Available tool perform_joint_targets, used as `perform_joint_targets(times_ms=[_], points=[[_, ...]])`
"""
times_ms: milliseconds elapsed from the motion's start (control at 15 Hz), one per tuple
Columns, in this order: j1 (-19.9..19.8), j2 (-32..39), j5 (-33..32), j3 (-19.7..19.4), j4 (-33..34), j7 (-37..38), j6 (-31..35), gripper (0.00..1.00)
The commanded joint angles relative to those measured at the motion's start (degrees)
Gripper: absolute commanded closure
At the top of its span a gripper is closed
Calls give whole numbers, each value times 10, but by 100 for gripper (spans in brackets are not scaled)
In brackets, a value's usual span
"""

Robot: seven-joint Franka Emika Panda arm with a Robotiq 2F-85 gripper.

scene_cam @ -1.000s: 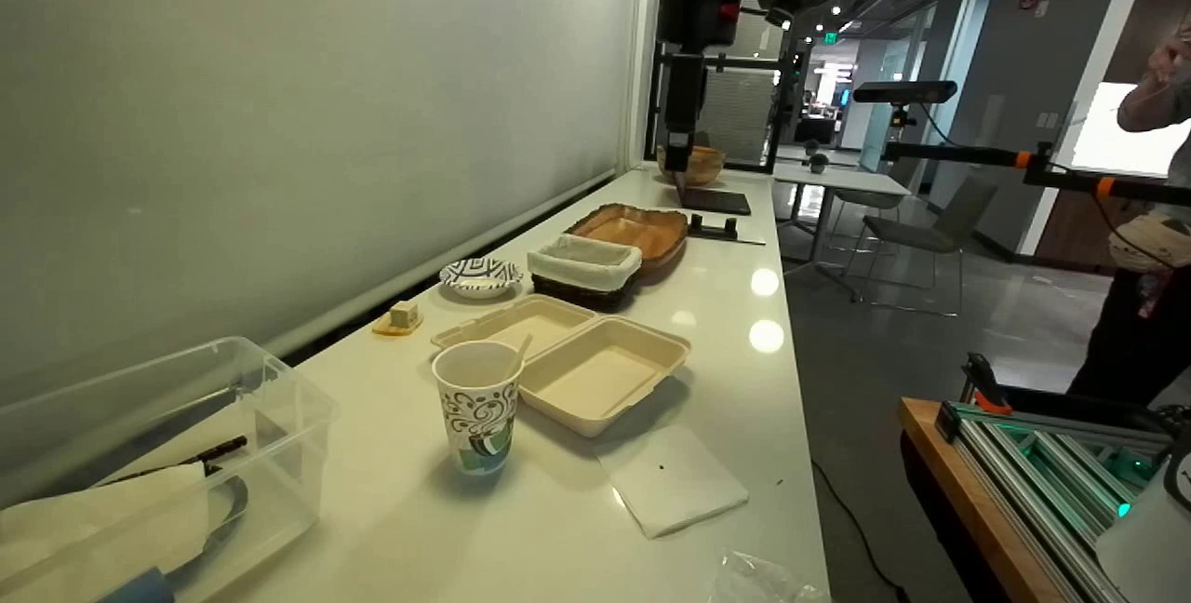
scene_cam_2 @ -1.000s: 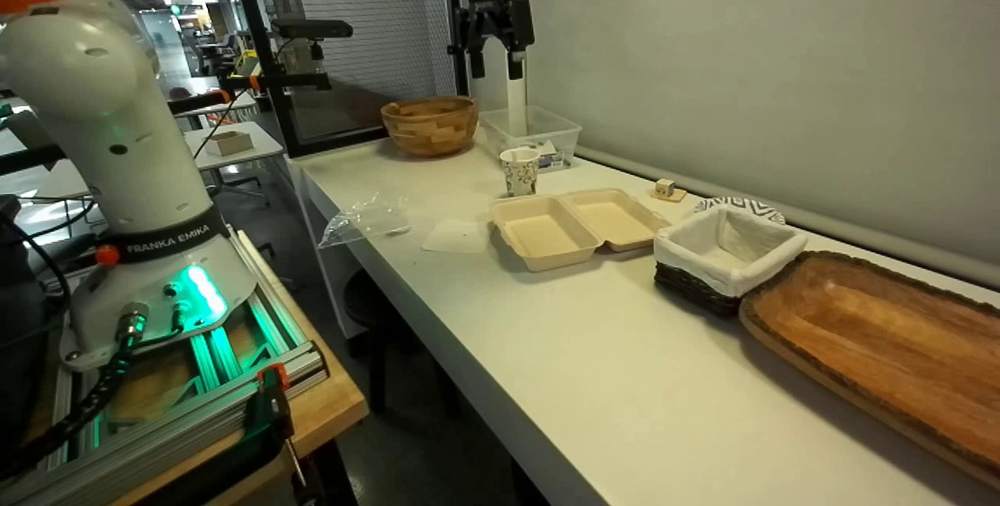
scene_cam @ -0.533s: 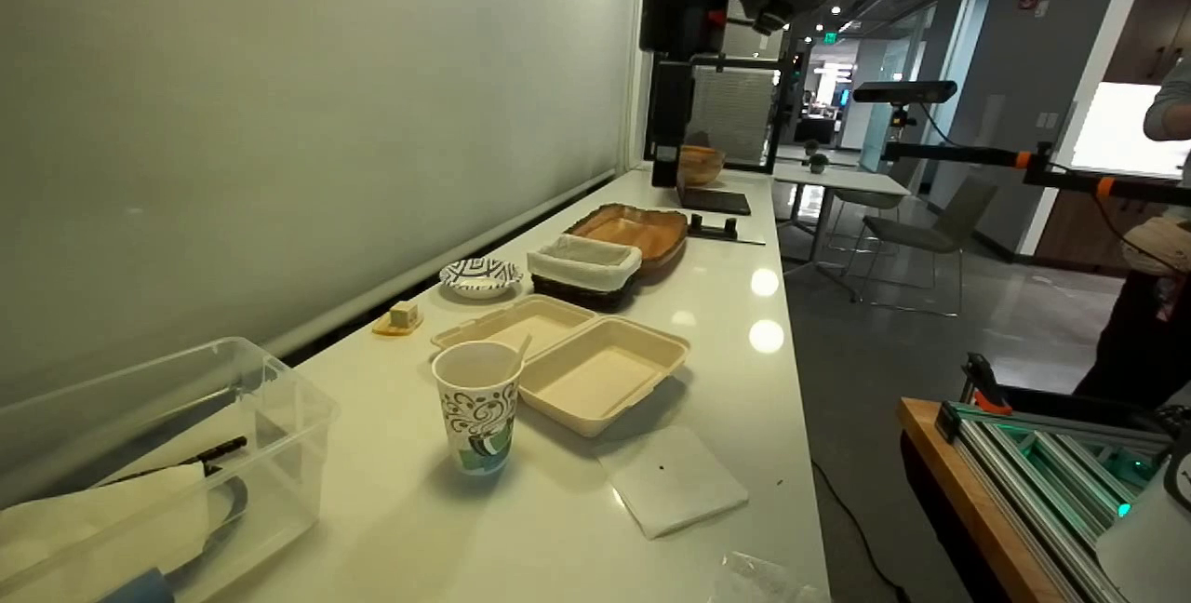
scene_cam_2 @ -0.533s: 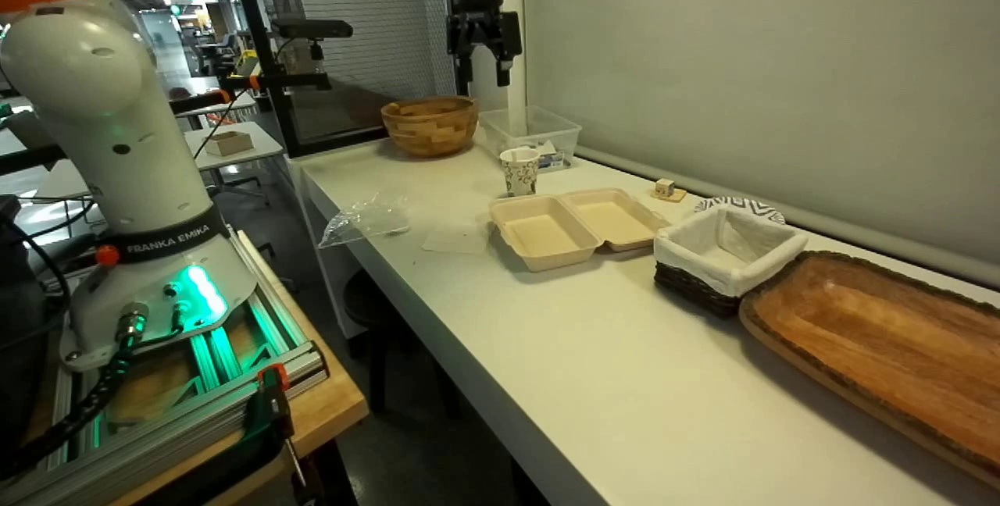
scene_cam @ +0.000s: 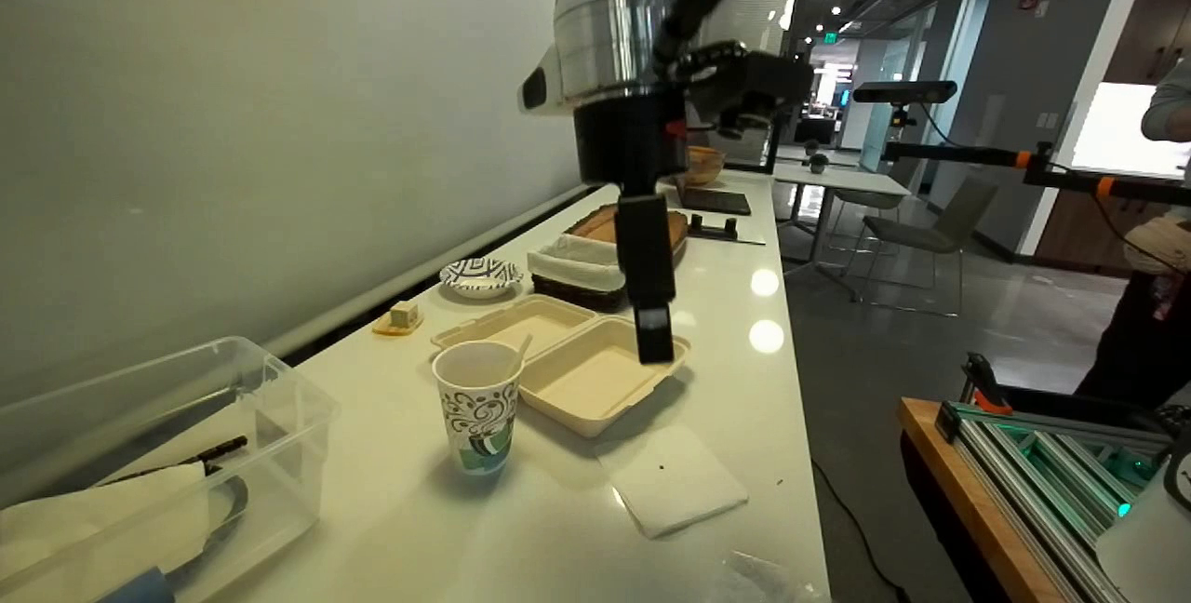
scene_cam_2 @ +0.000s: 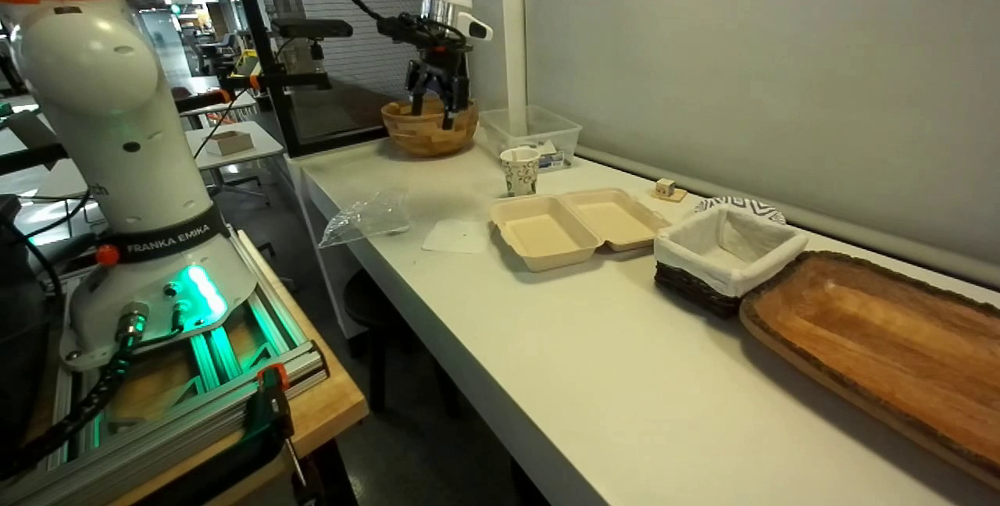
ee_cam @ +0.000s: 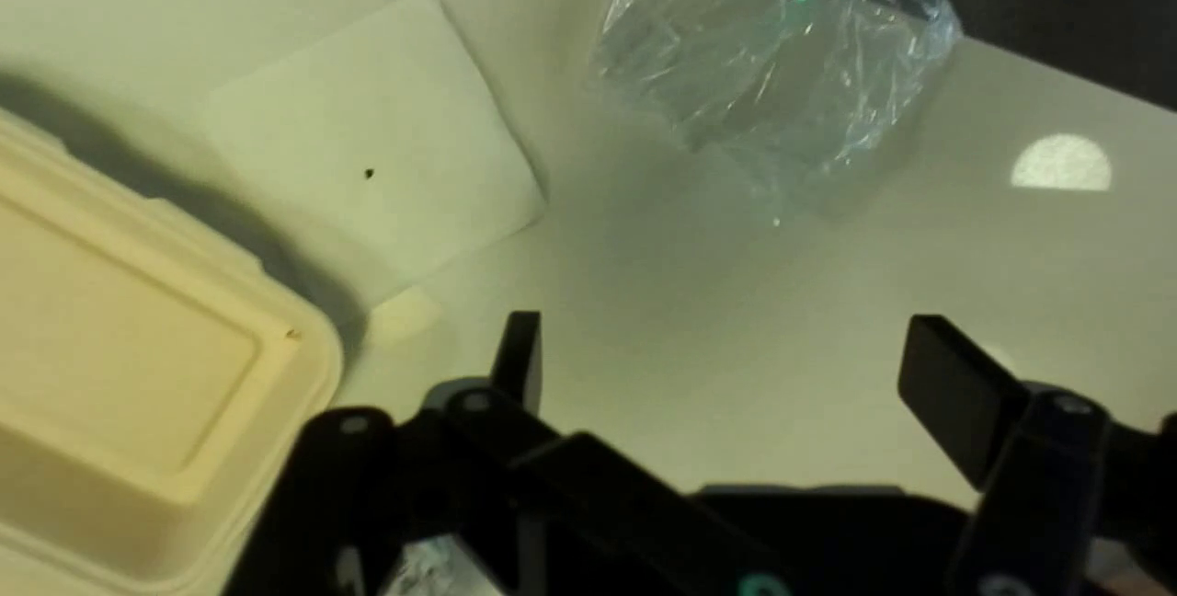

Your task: Put the small plastic into the storage bin

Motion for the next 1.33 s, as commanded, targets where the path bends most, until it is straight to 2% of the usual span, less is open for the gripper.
perform_joint_targets(times_ms=[0,200,267,333,600,1267], points=[[-1,15,1,12,0,0,-4,0],[1,36,1,18,2,1,-4,0],[-4,42,35,14,9,5,-6,0],[-1,58,25,18,15,21,-6,0],[4,100,53,31,22,41,4,0],[0,251,75,63,94,56,-20,0]])
